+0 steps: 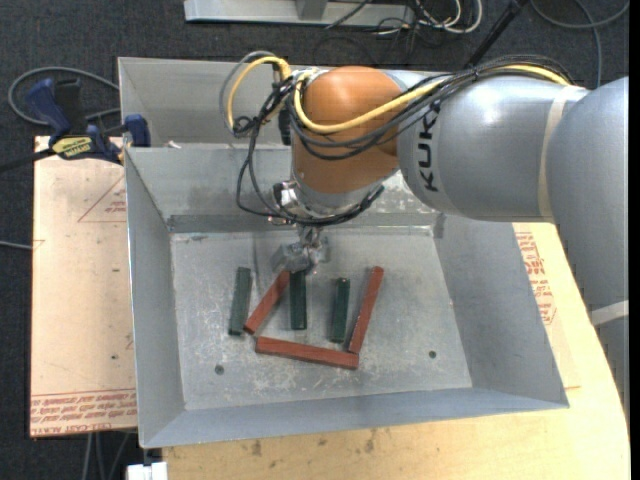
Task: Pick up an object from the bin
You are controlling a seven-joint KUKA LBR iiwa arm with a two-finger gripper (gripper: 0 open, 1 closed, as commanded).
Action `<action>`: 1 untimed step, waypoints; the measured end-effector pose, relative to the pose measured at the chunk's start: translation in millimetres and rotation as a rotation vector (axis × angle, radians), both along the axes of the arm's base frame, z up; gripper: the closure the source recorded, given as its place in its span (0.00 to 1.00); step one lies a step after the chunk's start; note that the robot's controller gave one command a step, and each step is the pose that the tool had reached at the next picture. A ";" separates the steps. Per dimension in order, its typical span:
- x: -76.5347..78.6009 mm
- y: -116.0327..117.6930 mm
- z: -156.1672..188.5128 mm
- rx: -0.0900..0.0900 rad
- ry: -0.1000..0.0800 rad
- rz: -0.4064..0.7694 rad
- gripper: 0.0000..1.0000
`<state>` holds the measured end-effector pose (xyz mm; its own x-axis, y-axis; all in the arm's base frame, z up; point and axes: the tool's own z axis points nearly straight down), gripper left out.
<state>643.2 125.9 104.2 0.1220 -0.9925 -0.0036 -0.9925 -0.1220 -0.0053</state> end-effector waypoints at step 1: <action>1.9 1.3 65.0 0.000 -0.004 -0.005 1.00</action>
Offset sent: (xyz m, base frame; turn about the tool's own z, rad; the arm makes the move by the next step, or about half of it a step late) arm 0.0002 -0.0001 0.0605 0.0000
